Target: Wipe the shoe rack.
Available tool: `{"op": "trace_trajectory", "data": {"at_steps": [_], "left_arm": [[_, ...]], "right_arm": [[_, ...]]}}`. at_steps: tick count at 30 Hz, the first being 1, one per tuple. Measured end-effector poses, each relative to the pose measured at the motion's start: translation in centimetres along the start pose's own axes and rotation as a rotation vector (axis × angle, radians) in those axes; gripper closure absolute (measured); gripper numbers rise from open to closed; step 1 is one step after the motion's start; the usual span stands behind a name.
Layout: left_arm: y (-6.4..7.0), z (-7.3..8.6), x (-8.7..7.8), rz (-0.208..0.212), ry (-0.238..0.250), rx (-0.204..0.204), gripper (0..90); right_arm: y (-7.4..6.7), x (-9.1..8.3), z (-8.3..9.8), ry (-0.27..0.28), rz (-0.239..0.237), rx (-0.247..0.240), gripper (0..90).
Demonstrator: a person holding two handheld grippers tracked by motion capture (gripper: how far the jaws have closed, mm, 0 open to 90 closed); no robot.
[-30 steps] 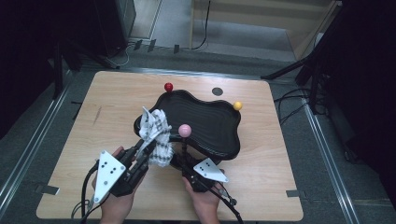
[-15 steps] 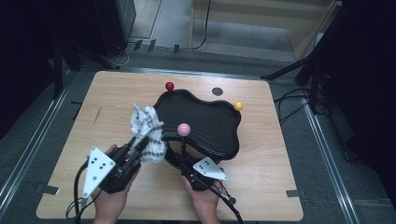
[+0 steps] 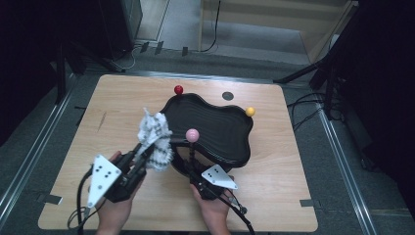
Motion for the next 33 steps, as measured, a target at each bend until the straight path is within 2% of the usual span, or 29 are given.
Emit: {"op": "trace_trajectory", "data": {"at_steps": [3, 6, 10, 14, 17, 19, 23, 27, 33], "left_arm": [[-1.8, 0.0, -0.3, -0.004, -0.003, -0.038, 79.1], [-2.7, 0.3, -0.1, 0.004, -0.003, -0.059, 79.0], [-3.1, 0.7, 0.5, 0.056, 0.000, -0.063, 78.9], [-3.2, 1.4, 1.5, 0.079, -0.018, -0.048, 78.9], [-3.8, 2.0, 2.4, 0.103, -0.029, -0.070, 78.8], [-4.0, 2.4, 3.1, 0.139, -0.038, -0.085, 78.7], [-4.0, 2.9, 4.8, 0.204, -0.068, -0.075, 78.6], [-3.2, 3.8, 6.7, 0.248, -0.108, -0.062, 78.5], [-2.8, 5.3, 8.7, 0.242, -0.146, -0.057, 78.3]], "right_arm": [[0.1, -0.1, 0.0, -0.001, 0.000, 0.000, 75.4], [0.3, -0.4, 0.1, -0.009, -0.004, 0.005, 75.4], [1.0, -1.1, 0.1, -0.009, -0.002, -0.003, 75.4], [2.3, -2.2, 0.2, -0.007, 0.007, -0.010, 75.4], [3.2, -3.0, 0.3, -0.024, -0.006, 0.004, 75.4], [3.9, -3.5, 0.3, -0.023, -0.004, 0.002, 75.4], [5.3, -4.4, 0.3, -0.024, 0.014, 0.009, 75.4], [6.8, -5.1, 0.3, -0.026, 0.050, 0.020, 75.4], [8.3, -5.6, 0.3, -0.028, 0.081, 0.050, 75.4]]}}
Point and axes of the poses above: each handheld gripper's, and its own axes: x roughly forward along the jaws, z roughly out of its underside, y roughly to its right, the point moved 5 cm from there along x, roughly forward along the jaws, and after that the axes turned 12 degrees about z, right-handed, at the moved point
